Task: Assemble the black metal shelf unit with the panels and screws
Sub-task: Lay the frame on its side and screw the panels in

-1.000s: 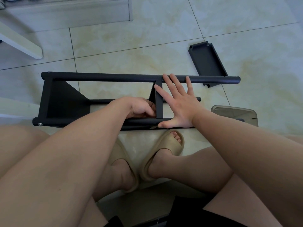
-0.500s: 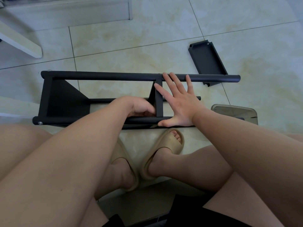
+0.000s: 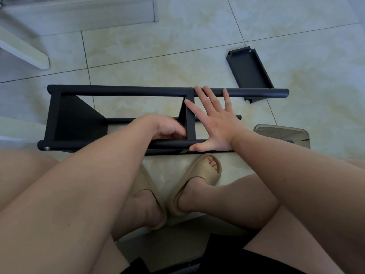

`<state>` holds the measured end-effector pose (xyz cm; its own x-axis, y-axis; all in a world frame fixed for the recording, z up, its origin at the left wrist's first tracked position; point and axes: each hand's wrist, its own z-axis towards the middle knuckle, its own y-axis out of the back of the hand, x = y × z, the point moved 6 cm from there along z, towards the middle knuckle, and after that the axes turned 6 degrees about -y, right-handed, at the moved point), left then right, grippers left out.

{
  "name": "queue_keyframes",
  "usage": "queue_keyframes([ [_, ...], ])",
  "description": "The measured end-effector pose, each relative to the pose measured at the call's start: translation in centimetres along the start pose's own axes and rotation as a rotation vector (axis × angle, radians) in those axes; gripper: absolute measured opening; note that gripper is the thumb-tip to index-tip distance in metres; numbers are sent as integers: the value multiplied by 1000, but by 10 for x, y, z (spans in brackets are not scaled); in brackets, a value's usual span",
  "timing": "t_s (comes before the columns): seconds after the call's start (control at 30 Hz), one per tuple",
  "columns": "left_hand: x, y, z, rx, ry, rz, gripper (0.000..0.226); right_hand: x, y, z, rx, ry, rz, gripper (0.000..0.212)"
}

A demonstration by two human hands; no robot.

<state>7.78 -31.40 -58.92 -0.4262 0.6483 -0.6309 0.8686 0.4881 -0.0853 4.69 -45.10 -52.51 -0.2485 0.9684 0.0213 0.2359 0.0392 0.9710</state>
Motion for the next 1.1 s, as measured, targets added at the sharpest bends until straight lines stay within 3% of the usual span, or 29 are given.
queue_keyframes([
  [0.1,0,1,1,-2,-21,-9,35,0,0,0,-1,2,1,125],
  [0.43,1,2,3,-23,-51,-31,45,0,0,0,-4,4,2,124],
  [0.7,-2,2,3,-47,-67,-75,19,1,-1,0,-24,8,5,125],
  [1.1,-8,-3,-1,-34,-118,-97,30,0,-1,1,-42,10,2,124],
])
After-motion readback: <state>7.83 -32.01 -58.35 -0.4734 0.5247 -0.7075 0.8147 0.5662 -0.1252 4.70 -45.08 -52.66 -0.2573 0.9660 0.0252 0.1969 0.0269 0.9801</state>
